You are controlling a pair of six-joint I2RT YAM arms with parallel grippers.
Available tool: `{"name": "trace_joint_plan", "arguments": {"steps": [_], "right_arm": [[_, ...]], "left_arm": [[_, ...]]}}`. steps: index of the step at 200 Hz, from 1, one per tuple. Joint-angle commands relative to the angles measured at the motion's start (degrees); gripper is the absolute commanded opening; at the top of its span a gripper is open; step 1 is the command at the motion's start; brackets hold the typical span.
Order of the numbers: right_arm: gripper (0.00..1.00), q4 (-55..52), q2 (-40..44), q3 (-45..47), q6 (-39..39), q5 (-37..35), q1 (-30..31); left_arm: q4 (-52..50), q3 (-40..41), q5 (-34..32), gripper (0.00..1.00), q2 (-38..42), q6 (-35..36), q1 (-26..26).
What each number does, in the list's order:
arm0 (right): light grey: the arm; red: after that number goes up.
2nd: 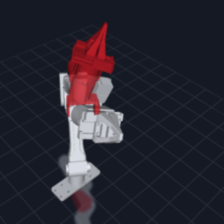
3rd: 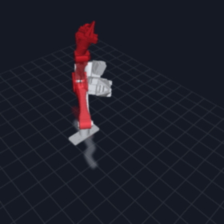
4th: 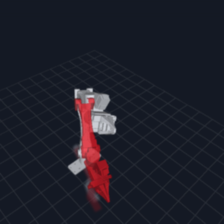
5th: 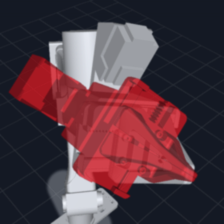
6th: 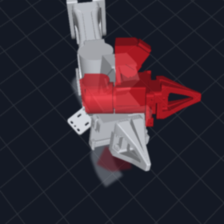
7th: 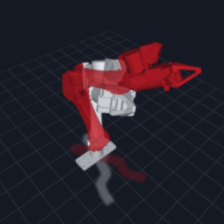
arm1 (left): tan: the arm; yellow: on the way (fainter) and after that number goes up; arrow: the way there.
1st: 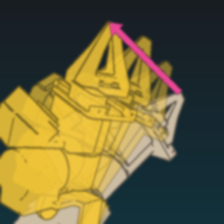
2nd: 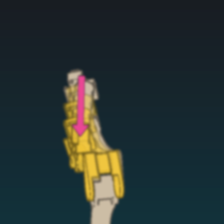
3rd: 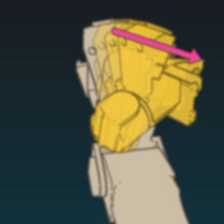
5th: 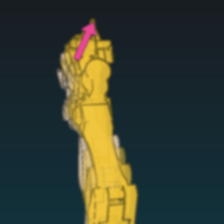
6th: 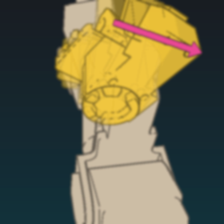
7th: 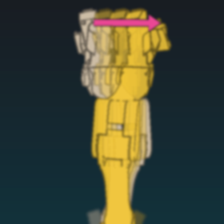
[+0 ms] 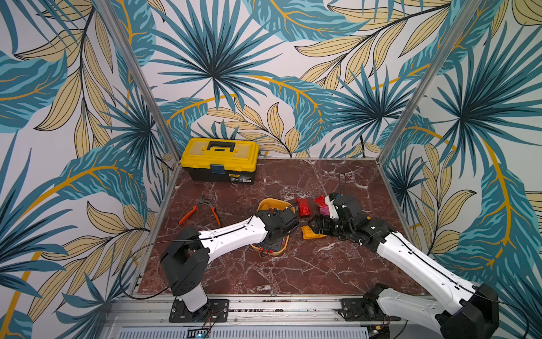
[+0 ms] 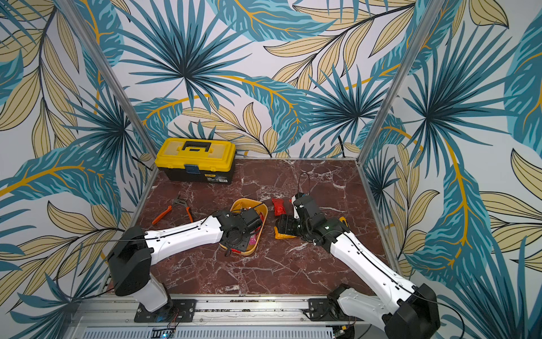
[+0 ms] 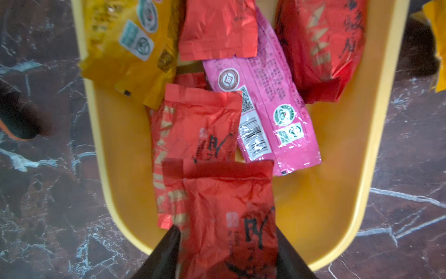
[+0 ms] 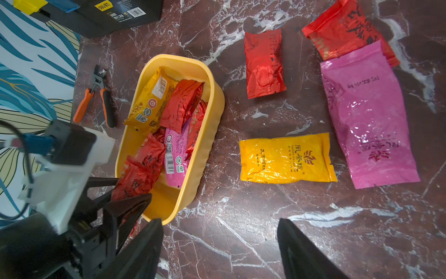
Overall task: Take the tea bags out of the storage box
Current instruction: Pick up the tea bag from the storage box, then place the tea bag at the center of the board.
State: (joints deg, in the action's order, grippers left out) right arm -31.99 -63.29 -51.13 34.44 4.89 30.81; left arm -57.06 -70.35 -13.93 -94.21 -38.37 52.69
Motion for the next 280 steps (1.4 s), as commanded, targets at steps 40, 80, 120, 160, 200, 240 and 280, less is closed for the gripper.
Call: {"name": "trace_joint_plan", "arguments": {"steps": [40,80,120,160,200,240,280], "right_arm": [[0.79,-0.5,0.3,0.2,-1.7,-1.1,0.2],[0.79,-0.5,-0.3,-0.9,-2.3,-0.7,0.1],[0.79,-0.4,-0.6,-1.9,-2.6,-0.1,0.1],[0.79,-0.5,-0.2,-2.0,-2.9,0.1,0.1],[0.79,-0.4,-1.4,-2.0,-2.5,0.7,0.1],[0.79,-0.2,-1.6,-2.1,-2.1,0.6,0.1],[0.79,-0.2,-2.5,-2.7,-1.7,1.1,0.1]], "left_arm": [[-3.0,-2.4,-1.9,0.55,9.9,1.2,-6.5],[-2.5,-2.1,-0.5,0.56,11.7,4.3,-14.0],[2.3,-0.3,2.7,0.57,9.4,7.6,-23.0],[7.7,0.1,4.6,0.57,2.0,9.6,-29.2],[10.5,-3.5,5.2,0.57,-7.3,11.2,-31.7],[12.8,-5.2,5.6,0.56,-13.3,11.8,-32.5],[14.1,-4.3,5.5,0.59,-14.7,12.1,-32.7]]}}
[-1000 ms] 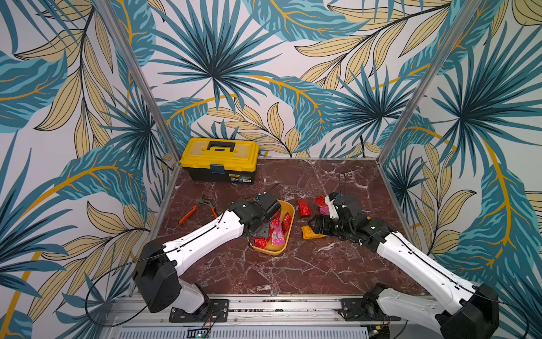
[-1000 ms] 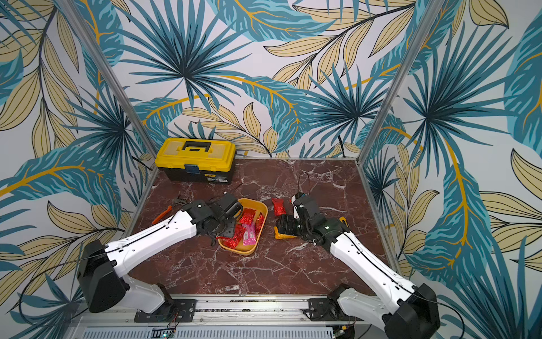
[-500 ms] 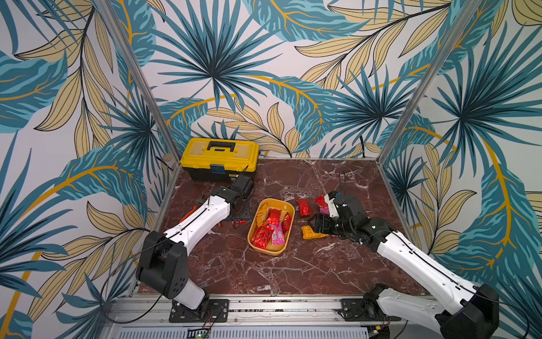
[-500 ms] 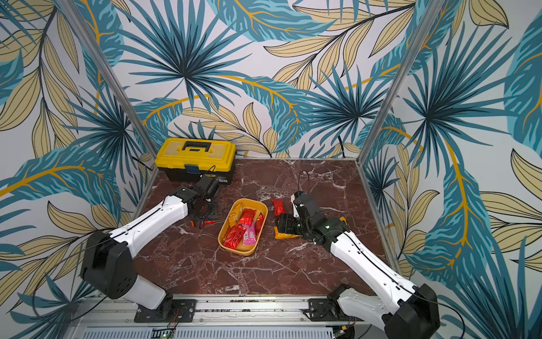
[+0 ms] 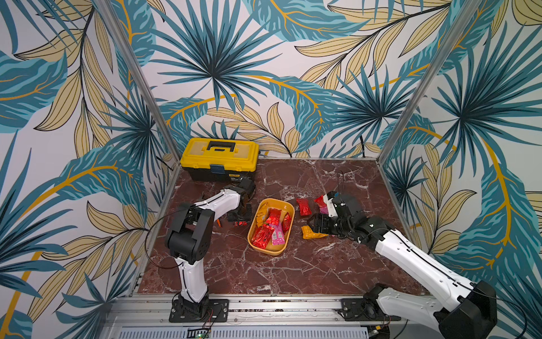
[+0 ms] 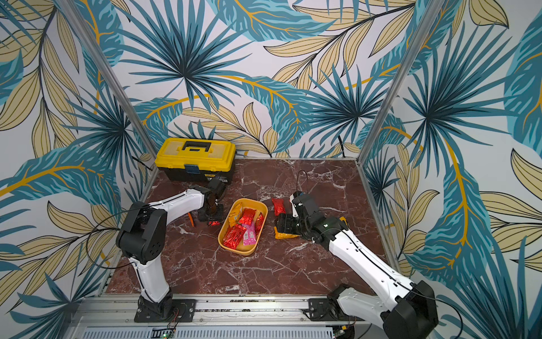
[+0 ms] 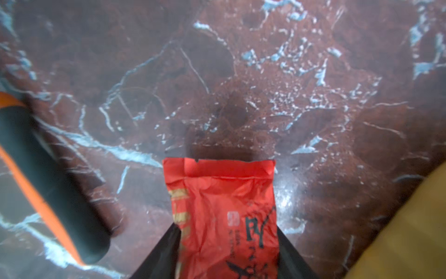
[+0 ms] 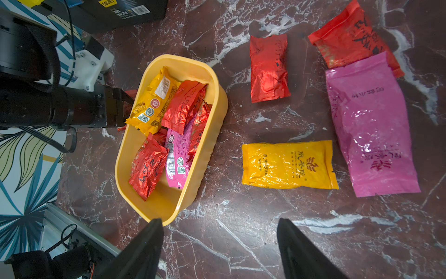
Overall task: Take the tea bags out of the storage box
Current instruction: Place the tea bag at the center of the board, then pick up the tea bag from the storage box.
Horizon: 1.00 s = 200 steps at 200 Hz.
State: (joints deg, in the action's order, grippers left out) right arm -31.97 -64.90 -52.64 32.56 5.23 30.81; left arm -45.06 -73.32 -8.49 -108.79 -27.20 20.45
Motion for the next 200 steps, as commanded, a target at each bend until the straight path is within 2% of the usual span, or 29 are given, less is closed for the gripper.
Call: {"name": "trace_joint_plan", "arguments": {"steps": [1,17,52,73,114,146,200], "right_arm": [[0.79,-0.2,-1.0,-1.2,0.2,0.8,0.1],[0.79,0.2,-1.7,-1.2,0.7,1.2,0.1],[0.78,1.5,-3.0,-1.5,1.7,2.4,0.2],[0.77,2.1,-4.1,-2.4,2.1,3.1,0.3],[0.74,4.3,-8.7,-5.9,3.3,3.7,2.6],[0.72,6.4,-14.0,-9.5,4.9,3.4,6.3],[0.71,7.3,-24.7,-16.4,12.9,-2.4,14.6]], "left_arm": [[2.1,-1.3,0.0,0.59,-0.1,0.9,-0.5],[2.2,-0.8,-0.5,0.63,0.2,1.1,-0.6],[1.9,0.0,-2.0,0.79,1.8,1.2,-1.0],[1.5,0.3,-2.2,0.84,3.7,1.2,-1.1],[0.3,1.4,-1.3,0.85,10.2,0.3,-1.1],[0.1,4.6,0.9,0.86,18.7,-1.9,-0.6],[2.3,16.0,2.1,0.88,35.2,-10.0,5.3]]}}
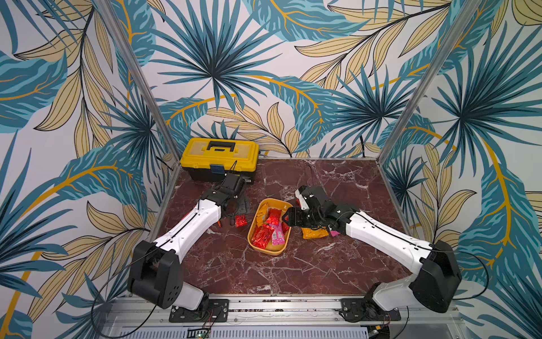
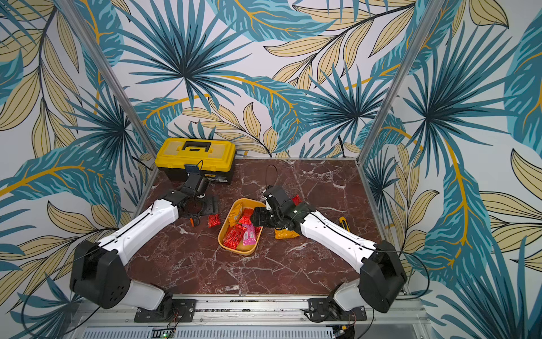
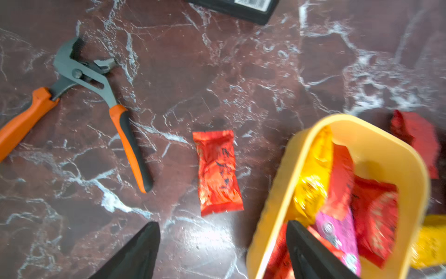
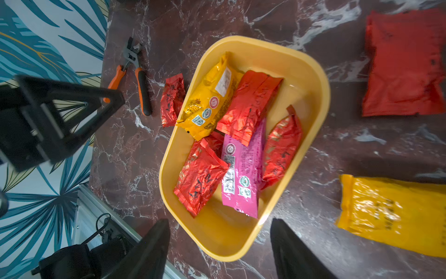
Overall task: Take the tea bags out of the storage box
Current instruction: Pick up the tea bag from the storage box.
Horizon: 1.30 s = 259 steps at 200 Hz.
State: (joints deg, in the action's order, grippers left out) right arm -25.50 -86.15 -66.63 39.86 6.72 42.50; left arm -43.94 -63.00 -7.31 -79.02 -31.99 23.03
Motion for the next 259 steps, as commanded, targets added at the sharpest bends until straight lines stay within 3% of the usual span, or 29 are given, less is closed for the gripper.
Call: {"name": "trace_joint_plan", "arguments": {"steps": [1,37,93,259], "right_arm": [[0.71,0.8,-3.7,-2.5,5.8,-4.1,3.1],[0.71,-0.5,-10.4,-6.8,16.0,-7.5,8.6],[0.74,-5.8,-15.6,-11.7,25.1,-12.6,11.9],[0.74,-21.0,-29.9,-26.5,36.0,-14.4,14.4]], "left_arm": [[1.2,6.0,0.9,0.88,5.7,-5.4,2.8],[3.5,16.1,0.8,0.88,17.4,-12.5,4.5],[-0.2,22.5,-3.9,0.92,30.8,-14.5,4.4],[-1.7,26.1,-5.4,0.93,40.0,-13.9,4.3]]}}
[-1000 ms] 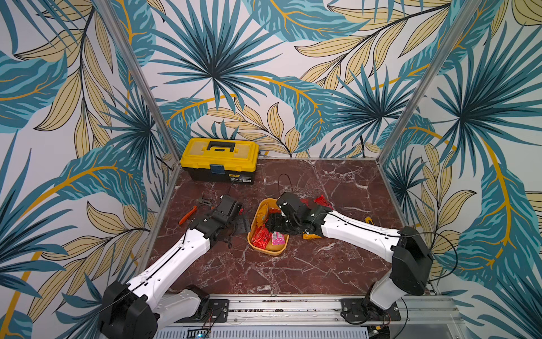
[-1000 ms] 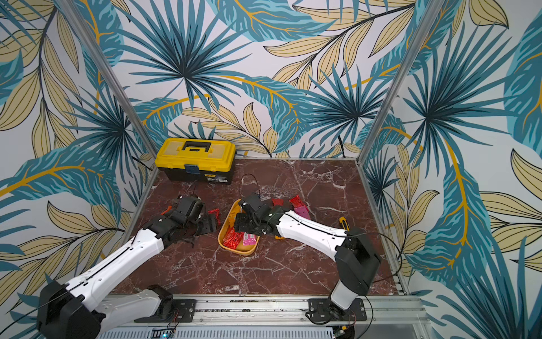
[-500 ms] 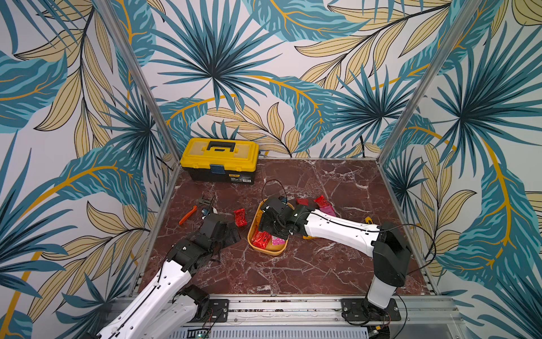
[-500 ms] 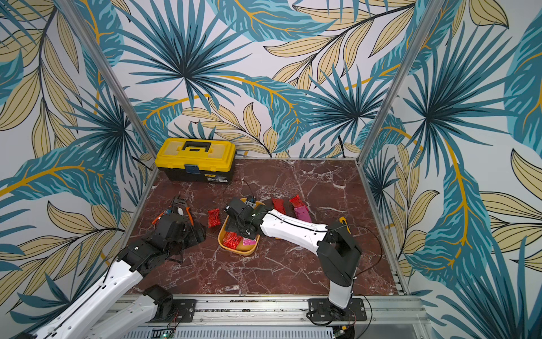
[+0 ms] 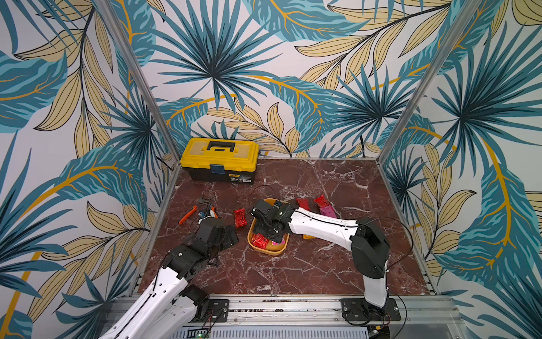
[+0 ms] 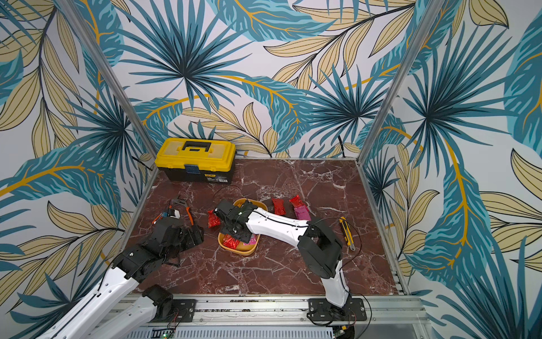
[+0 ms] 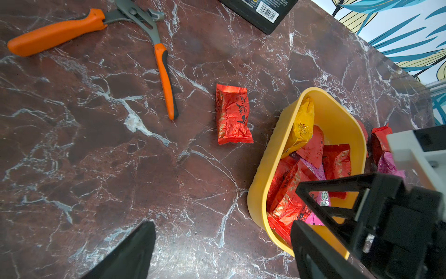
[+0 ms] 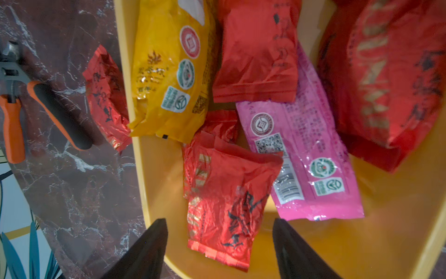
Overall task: Take the tea bags out of the storage box
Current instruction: Pick up the tea bag from the storage box.
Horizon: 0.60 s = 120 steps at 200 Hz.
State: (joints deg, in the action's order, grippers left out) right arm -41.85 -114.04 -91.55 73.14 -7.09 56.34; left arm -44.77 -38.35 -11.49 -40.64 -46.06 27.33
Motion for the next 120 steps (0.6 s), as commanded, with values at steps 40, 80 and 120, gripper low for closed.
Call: {"name": "trace_joint_plan", "arguments": {"steps": [40,80,120], "right_arm": [[0.73,-6.4,-4.8,-4.7,3.1,-0.4,0.7],[0.73,-6.7,-7.1,-6.8,2.7,0.1,0.9],[0.71,-7.9,-9.0,-8.5,2.1,0.2,0.9]], "left_arm": [[-1.3,1.8,-1.2,0.93,3.5,0.1,0.0],[-2.0,1.8,-1.4,0.94,4.2,0.4,0.0],[-1.9,2.8,-1.4,0.94,5.1,0.3,0.0]]}}
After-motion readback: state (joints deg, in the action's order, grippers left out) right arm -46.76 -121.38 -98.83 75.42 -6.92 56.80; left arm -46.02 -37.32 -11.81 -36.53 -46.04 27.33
